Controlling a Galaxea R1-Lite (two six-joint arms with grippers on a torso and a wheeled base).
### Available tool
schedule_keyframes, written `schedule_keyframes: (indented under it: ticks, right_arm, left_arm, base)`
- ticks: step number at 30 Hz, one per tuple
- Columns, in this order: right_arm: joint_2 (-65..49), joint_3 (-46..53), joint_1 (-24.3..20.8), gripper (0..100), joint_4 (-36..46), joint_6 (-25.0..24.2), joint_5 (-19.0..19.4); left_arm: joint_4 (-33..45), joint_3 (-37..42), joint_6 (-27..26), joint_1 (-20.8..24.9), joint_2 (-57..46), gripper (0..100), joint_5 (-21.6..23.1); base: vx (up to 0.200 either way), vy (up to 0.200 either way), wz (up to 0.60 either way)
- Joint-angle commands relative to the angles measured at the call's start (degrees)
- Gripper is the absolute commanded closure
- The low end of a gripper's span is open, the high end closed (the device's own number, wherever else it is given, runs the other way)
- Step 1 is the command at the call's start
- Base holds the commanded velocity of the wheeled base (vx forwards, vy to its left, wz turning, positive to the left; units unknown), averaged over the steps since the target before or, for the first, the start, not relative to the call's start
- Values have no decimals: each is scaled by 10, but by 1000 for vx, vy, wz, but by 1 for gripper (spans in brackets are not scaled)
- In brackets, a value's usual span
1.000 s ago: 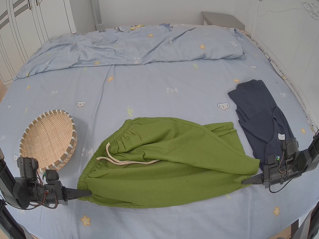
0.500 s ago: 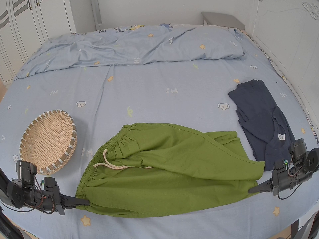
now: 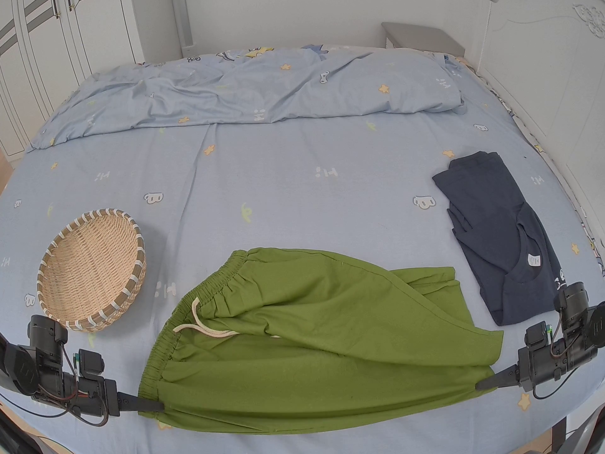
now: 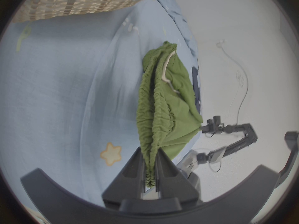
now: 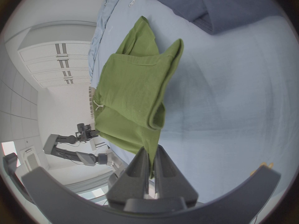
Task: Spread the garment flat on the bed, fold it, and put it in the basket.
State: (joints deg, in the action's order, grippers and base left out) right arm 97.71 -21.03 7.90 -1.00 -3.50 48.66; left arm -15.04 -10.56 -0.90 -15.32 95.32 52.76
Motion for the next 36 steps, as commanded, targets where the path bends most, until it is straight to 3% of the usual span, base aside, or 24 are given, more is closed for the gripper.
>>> schedule_keyframes:
  ticks: [1, 2, 5, 14, 21, 27, 35, 36]
  right_arm:
    - [0, 56, -16, 100, -49, 2, -44]
    - [4, 84, -20, 100, -95, 2, -52]
    - [5, 107, -23, 100, -127, 2, -52]
    - [3, 131, -39, 100, -132, 2, -59]
    - [22, 135, -63, 100, -140, 2, -89]
    - [38, 150, -63, 100, -196, 2, -89]
    - [51, 153, -64, 100, -209, 7, -89]
    - [51, 153, -64, 0, -210, 8, -89]
  left_arm:
    - [51, -1, -67, -20, 22, 100, -42]
    - [55, -3, -73, -22, 29, 100, -42]
    - [58, 0, -74, -18, 24, 100, -42]
    - [55, 19, -78, -17, 42, 100, -49]
    - [56, 39, -78, -1, 43, 100, -51]
    - [54, 47, -79, 2, 44, 100, -57]
    - [55, 46, -79, 3, 45, 100, -59]
    - [55, 46, -79, 3, 45, 0, -60]
  base:
    - [0, 0, 0]
    - [0, 0, 0]
    - [0, 0, 0]
    - [0, 0, 0]
    - [0, 0, 0]
    - [0, 0, 0]
    - [0, 0, 0]
    - [0, 0, 0]
